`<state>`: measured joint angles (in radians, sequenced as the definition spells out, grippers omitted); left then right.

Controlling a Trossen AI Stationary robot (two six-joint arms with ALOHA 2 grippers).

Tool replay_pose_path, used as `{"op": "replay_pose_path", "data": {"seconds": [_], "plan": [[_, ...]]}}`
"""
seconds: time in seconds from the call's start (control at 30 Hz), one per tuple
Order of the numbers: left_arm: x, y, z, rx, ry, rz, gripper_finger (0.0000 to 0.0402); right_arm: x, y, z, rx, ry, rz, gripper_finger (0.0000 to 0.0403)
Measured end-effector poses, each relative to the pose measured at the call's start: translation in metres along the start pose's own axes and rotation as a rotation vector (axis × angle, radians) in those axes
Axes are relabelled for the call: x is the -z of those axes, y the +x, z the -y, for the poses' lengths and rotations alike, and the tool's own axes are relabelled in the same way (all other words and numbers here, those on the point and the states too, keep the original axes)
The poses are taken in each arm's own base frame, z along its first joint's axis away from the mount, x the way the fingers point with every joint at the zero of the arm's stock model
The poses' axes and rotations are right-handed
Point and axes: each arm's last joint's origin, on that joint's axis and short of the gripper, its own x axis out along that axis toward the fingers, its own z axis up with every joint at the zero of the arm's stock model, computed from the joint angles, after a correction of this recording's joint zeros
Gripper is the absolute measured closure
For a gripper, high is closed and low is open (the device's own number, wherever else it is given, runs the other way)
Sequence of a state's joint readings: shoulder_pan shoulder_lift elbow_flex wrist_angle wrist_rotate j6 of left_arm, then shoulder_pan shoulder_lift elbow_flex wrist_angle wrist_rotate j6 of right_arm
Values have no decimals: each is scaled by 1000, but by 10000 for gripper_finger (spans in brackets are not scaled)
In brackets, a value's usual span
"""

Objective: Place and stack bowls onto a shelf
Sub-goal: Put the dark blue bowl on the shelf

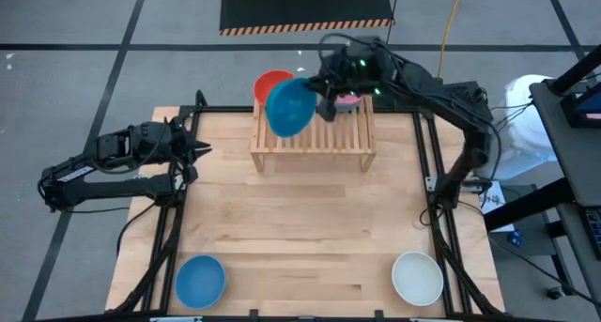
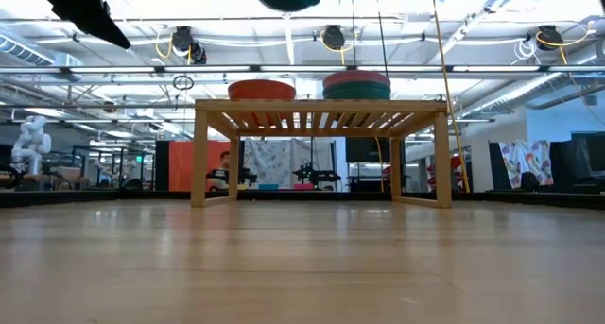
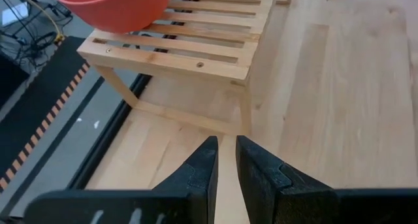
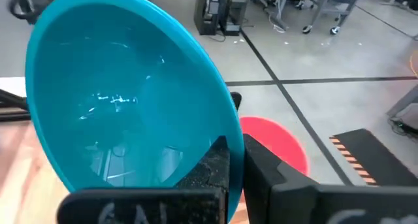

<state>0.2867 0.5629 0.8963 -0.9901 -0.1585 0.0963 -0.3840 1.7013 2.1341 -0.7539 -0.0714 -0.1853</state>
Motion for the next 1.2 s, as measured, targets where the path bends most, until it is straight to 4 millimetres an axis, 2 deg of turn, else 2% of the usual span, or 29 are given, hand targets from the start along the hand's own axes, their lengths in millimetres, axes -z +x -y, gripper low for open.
{"op": "replay_pose_path", "data": {"seconds": [0.23,0.37,0.47,0.6,0.9,1.2], "plan": [[0,0,0,-1,-95,1,339,-7,15,37,12,-46,-9,396],[0,0,0,-1,-118,4,339,0,21,53,6,-31,-38,396],[-1,0,0,-1,-119,8,339,13,24,59,-4,-35,-138,396],[-1,0,0,-1,-120,8,339,26,22,58,-45,-71,-270,396],[-1,0,0,-9,-122,7,339,51,5,39,-184,-69,-571,396],[-1,0,0,-10,-122,7,339,61,-2,30,-299,-39,-683,396]]}}
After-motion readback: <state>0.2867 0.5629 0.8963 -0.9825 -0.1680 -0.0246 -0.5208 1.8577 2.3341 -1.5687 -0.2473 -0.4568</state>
